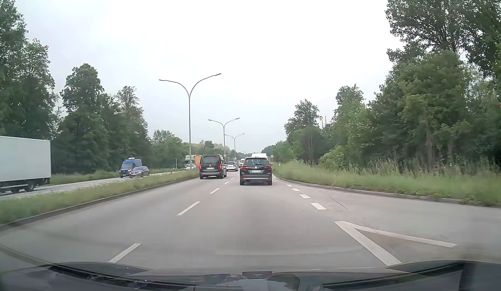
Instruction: Follow the waypoints while adhering to traffic rules and regulations
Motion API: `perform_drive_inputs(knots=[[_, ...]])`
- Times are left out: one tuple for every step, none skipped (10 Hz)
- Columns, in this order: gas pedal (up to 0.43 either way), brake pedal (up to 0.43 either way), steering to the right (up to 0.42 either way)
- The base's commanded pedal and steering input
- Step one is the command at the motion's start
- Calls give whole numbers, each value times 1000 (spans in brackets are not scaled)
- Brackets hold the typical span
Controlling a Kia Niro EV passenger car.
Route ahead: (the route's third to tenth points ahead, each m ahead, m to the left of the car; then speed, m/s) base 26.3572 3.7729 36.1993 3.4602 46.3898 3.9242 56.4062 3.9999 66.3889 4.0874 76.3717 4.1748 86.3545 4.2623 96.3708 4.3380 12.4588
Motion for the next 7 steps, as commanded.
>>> perform_drive_inputs(knots=[[0,0,-3],[0,0,-3],[0,0,-3],[0,0,-3],[0,0,-3],[0,0,-3],[0,0,-4]])
